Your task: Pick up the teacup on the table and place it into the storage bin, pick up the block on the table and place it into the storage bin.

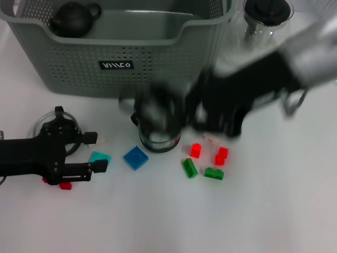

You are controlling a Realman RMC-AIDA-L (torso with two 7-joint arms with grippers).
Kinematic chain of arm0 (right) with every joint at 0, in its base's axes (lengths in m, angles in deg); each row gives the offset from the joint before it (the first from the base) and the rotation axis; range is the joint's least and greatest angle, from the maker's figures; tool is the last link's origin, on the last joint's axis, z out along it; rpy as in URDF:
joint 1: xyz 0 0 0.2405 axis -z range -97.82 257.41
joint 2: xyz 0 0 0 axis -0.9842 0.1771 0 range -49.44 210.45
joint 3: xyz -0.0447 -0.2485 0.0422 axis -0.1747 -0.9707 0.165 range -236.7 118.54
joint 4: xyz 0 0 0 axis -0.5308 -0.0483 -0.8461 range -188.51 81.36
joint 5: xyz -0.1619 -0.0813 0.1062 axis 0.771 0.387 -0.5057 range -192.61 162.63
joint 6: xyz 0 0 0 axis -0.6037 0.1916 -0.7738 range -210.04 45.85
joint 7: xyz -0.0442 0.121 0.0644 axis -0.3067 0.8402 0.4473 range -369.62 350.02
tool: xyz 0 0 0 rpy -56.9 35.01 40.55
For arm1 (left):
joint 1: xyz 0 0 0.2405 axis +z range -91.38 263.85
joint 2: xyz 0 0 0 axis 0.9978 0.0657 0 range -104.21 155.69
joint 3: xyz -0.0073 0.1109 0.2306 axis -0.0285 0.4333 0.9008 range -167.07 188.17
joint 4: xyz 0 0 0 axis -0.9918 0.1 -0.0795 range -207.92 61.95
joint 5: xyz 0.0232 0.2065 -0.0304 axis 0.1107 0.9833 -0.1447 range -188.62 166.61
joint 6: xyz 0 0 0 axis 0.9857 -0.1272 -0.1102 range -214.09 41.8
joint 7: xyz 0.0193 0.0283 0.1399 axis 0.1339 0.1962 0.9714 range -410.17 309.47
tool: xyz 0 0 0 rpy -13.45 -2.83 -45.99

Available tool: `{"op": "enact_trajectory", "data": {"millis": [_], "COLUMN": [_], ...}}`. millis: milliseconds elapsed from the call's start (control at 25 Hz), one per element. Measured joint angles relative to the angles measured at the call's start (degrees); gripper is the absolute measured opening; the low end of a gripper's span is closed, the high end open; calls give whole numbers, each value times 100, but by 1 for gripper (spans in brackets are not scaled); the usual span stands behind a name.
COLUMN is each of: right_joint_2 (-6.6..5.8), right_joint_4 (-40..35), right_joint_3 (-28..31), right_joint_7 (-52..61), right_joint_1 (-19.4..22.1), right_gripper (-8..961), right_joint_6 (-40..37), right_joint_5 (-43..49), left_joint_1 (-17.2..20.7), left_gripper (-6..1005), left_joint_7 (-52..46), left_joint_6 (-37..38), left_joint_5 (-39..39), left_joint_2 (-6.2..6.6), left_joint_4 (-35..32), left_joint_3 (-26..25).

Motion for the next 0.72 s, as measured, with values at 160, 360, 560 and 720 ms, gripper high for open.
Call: {"op": "enact_trajectory", "data": {"millis": [160,360,560,720], "right_joint_2": [9,21,15,22], "right_joint_4": [-429,-498,312,2098], "right_joint_3": [587,156,-631,-759], "right_joint_7": [171,1049,2212,3243], "right_joint_1": [221,-11,-881,-2174], "right_gripper": [59,58,58,58], "right_joint_6": [612,2628,4355,5150], "right_joint_5": [-586,-553,446,1493], "left_joint_1": [-7,-107,-137,-142], "left_gripper": [724,724,724,723], "left_joint_7": [3,8,9,9], "left_joint_6": [-118,-176,-260,-271], "left_joint_5": [-2,10,28,20], "left_joint_2": [-22,-26,-25,-35], "left_joint_4": [9,144,241,280], "left_joint_3": [19,23,24,24]}}
